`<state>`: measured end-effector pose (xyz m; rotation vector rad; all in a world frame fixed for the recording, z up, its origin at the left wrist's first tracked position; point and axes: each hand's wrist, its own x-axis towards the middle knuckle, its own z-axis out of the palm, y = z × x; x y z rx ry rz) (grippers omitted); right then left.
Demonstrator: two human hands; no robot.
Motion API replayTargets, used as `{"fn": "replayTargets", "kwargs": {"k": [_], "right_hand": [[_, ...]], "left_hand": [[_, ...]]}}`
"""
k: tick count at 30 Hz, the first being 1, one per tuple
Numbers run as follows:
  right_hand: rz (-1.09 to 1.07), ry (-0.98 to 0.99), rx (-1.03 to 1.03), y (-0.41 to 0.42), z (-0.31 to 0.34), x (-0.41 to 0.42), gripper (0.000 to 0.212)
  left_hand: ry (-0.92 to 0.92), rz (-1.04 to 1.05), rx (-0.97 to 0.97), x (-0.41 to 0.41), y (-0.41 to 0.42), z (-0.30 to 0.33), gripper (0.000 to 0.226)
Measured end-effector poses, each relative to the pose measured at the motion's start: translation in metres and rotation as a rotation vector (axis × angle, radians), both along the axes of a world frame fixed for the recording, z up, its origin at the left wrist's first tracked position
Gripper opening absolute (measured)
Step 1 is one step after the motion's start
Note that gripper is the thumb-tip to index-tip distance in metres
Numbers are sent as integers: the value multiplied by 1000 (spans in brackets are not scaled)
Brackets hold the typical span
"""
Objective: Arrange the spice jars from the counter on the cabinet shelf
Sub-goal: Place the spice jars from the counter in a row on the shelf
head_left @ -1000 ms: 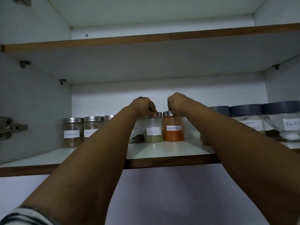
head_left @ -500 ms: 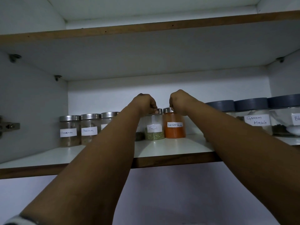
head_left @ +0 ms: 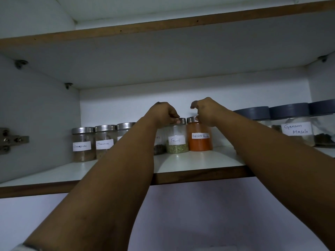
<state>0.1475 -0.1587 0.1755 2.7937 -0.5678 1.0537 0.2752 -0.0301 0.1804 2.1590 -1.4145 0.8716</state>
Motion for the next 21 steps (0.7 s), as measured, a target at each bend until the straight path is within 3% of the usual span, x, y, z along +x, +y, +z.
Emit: {"fn": "replayTargets", "kwargs": {"k": [5,9,12,15,21], "right_hand": [[-23,72,-17,2,-3,2,47],[-29,94,-65,-2,-6,5,35],[-13,91,-50,-7,-6,7,49],[48,84,-12,-8,-7,8,70],[65,97,-6,-9,-7,7,68]], "left_hand": [[8,11,-8,1,1,-3,32],[-40,60,-133,2,17,2,33],[45,182,-164,14,42,7,33],[144,315,-24,24,61,4,43],[186,223,-31,22,58,4,31]]}}
